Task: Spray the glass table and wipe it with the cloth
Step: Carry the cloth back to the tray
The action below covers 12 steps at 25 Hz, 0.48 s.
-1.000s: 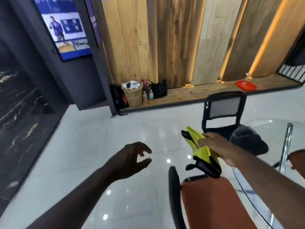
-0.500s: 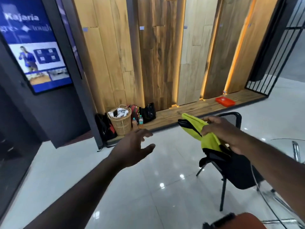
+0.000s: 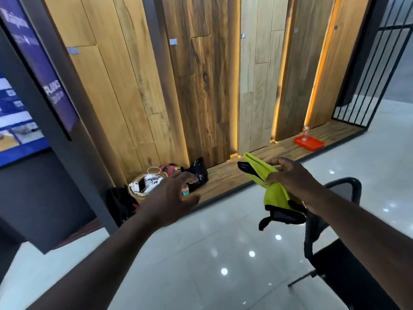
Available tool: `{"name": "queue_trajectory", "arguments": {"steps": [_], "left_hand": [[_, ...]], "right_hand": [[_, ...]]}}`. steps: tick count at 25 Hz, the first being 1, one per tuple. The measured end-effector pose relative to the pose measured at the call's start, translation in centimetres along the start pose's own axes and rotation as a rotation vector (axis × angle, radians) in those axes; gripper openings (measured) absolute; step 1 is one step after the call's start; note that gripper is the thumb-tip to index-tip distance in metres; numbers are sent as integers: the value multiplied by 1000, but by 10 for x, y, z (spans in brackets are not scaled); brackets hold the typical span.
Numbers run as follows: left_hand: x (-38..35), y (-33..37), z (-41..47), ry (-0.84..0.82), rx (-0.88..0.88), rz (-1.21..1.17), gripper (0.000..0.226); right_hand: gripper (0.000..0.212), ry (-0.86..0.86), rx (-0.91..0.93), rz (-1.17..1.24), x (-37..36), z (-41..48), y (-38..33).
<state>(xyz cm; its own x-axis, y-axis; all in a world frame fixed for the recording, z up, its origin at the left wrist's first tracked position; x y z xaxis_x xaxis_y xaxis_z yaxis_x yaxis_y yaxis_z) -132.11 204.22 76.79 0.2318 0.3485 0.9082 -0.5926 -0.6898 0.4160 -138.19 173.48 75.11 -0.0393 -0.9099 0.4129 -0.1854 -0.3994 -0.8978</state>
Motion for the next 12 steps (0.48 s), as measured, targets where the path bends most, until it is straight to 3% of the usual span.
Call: {"name": "queue_trajectory", "arguments": {"steps": [7, 12], "left_hand": [[0, -96, 230, -69, -170, -70, 48], [7, -86, 421, -195, -391, -80, 45]], "right_hand": [[51, 161, -73, -42, 48, 199, 5], [56, 372, -150, -40, 133, 279, 1]]}}
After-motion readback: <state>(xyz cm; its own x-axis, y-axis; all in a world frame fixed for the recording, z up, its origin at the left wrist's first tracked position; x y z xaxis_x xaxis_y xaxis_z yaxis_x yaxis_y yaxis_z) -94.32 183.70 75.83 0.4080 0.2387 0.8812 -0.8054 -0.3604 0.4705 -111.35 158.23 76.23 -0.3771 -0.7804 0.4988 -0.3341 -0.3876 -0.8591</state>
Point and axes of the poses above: each hand's wrist, its own z-axis towards the middle knuckle, its own x-axis out of the back of the hand, y = z × x, the point moved 10 cm from there along z, towards the middle knuckle, and after that the axes turned 14 degrees about -y, right-handed, at the moved point
